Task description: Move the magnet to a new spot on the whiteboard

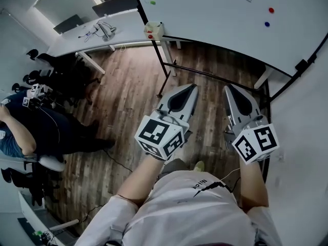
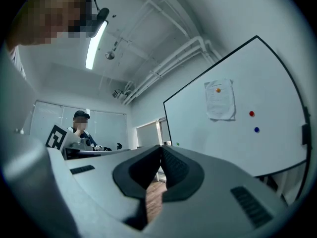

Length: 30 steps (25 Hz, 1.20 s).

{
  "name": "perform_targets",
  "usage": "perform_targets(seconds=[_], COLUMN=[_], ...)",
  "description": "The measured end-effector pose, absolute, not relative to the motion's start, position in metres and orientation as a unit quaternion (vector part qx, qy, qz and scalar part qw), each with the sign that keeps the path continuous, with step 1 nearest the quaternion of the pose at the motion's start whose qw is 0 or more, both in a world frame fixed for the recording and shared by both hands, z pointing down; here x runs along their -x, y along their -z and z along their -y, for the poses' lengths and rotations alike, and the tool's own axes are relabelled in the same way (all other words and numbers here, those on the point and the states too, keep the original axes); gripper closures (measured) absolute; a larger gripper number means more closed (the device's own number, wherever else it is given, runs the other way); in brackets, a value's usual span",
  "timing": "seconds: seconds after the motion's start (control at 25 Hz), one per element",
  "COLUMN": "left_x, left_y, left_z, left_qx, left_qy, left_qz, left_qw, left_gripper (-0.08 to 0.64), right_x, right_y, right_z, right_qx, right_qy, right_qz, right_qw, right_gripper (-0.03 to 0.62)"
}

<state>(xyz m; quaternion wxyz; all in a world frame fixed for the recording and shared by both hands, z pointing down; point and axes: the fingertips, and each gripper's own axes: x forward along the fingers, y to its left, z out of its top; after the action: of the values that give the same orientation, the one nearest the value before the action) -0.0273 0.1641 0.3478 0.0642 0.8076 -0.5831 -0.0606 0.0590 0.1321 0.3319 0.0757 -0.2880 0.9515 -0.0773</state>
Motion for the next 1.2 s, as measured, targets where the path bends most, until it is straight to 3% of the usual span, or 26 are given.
perform_targets(seconds=[0.56, 1.2], left_x=[0.021, 0.071], left_y=[-0.351, -0.339], left_z=[-0.116, 0.037], left_qx=[-0.822, -0.875], left_qy=[0.063, 0.065], left_qz=[0.562, 0.478], left_qw=[0.065, 0.044], left_gripper=[0.549, 0.549], right_x=[-0.048, 0.014], right_y=[-0.333, -0.322], right_z=[-0.094, 0.044], right_qx=[0.295, 0.385], right_qy=[0.07, 0.052], right_qz=[-0.95, -0.919], right_qw=[0.073, 0.071], right_gripper=[0.578, 0.578])
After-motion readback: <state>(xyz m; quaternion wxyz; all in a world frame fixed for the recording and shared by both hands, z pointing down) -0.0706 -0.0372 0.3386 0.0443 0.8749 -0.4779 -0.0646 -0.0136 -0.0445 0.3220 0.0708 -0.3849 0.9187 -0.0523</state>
